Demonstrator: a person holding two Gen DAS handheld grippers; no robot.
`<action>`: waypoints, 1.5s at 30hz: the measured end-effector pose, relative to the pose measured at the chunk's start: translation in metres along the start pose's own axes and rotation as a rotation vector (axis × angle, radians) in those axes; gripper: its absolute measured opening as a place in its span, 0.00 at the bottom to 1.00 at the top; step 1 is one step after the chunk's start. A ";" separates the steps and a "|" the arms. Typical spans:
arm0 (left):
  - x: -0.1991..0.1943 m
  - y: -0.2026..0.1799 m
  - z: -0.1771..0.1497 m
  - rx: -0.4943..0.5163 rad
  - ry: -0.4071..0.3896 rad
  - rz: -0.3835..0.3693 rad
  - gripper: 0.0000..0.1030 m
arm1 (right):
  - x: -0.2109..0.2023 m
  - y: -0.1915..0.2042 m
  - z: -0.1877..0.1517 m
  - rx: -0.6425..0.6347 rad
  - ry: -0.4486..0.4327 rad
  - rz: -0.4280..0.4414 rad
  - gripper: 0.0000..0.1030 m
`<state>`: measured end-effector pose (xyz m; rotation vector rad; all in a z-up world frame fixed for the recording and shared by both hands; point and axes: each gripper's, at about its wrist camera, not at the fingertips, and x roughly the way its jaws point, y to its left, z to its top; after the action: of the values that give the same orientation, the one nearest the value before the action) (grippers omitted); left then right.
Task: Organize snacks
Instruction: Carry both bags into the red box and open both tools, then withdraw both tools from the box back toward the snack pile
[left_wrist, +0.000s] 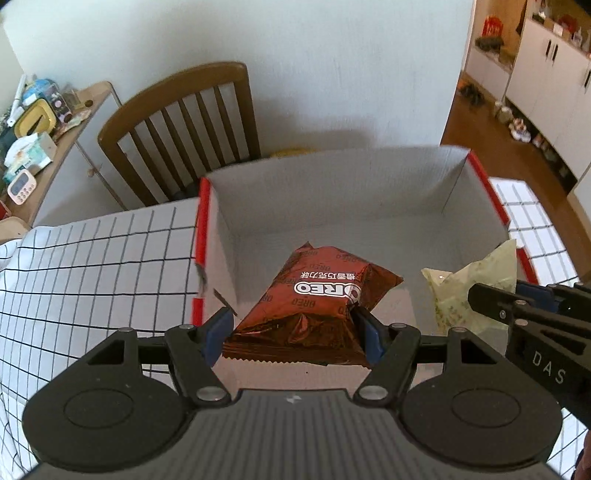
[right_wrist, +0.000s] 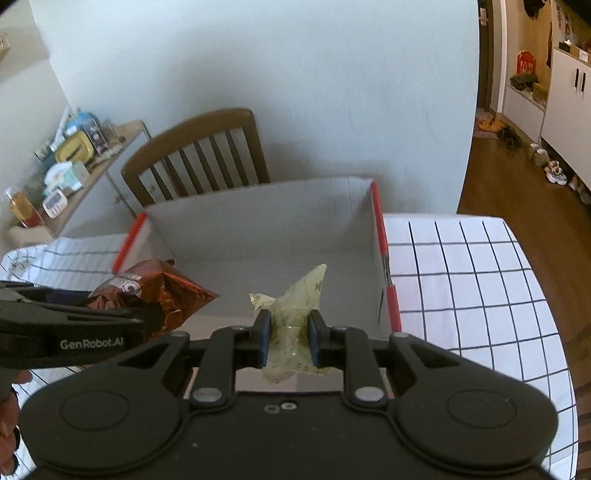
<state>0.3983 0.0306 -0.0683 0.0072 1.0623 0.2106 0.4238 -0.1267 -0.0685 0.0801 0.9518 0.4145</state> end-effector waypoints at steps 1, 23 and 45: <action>0.005 -0.002 -0.001 0.006 0.008 0.002 0.68 | 0.004 -0.001 -0.001 -0.003 0.010 -0.004 0.19; 0.034 -0.009 -0.015 -0.016 0.084 -0.022 0.70 | 0.017 -0.003 -0.015 -0.032 0.074 -0.021 0.27; -0.060 0.004 -0.032 -0.088 -0.076 -0.080 0.70 | -0.068 0.005 -0.018 -0.077 -0.052 0.061 0.44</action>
<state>0.3423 0.0211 -0.0315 -0.1056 0.9749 0.1831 0.3734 -0.1500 -0.0250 0.0495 0.8830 0.5031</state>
